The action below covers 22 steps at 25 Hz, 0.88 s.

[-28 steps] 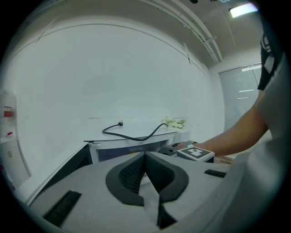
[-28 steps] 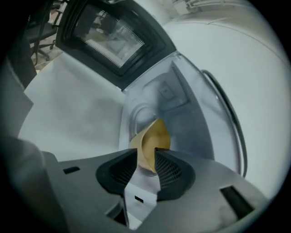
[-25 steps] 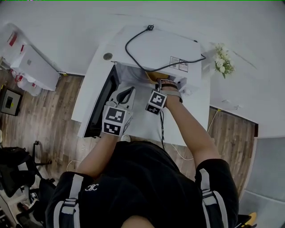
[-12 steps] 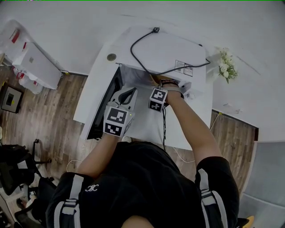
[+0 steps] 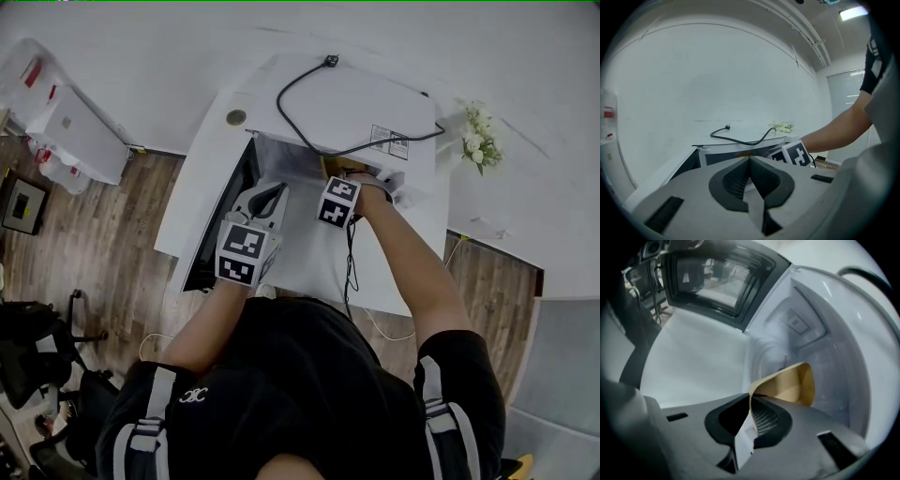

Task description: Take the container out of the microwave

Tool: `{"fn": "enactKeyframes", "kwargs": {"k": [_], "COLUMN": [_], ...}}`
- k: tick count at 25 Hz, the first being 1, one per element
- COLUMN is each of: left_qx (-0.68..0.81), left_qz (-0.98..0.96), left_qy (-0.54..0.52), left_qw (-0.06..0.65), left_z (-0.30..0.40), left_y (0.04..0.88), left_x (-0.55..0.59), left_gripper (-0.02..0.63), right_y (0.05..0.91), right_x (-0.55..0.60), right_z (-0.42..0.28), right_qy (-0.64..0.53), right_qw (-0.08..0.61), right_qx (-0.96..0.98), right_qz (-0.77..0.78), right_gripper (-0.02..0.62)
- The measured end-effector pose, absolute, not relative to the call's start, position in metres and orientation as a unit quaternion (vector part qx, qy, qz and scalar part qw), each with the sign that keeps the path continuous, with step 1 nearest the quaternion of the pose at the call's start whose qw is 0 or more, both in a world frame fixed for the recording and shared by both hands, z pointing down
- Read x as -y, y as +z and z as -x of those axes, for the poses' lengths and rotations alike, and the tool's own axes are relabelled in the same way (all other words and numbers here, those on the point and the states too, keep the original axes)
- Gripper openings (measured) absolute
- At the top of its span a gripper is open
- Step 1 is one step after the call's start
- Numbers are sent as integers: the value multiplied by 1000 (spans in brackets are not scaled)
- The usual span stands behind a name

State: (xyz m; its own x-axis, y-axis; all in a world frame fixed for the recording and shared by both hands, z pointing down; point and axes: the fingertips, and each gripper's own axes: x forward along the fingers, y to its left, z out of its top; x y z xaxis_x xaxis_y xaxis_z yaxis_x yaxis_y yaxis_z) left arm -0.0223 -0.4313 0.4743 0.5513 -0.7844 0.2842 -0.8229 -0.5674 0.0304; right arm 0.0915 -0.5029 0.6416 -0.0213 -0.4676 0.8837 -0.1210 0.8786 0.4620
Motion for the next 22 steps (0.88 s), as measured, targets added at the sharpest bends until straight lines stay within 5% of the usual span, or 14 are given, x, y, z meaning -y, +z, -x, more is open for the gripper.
{"fn": "enactKeyframes", "kwargs": {"k": [22], "left_qx": [466], "left_qz": [-872], "left_qy": [112], "left_qw": [100], "left_z": [26], "left_y": [484], "left_x": [417], "left_gripper": [11], "right_y": [607], "right_x": [416], "right_z": [-59], "right_qy": [-72], "right_qw": [630], "right_qx": [765], "right_qz": [-116], "right_gripper": [15]}}
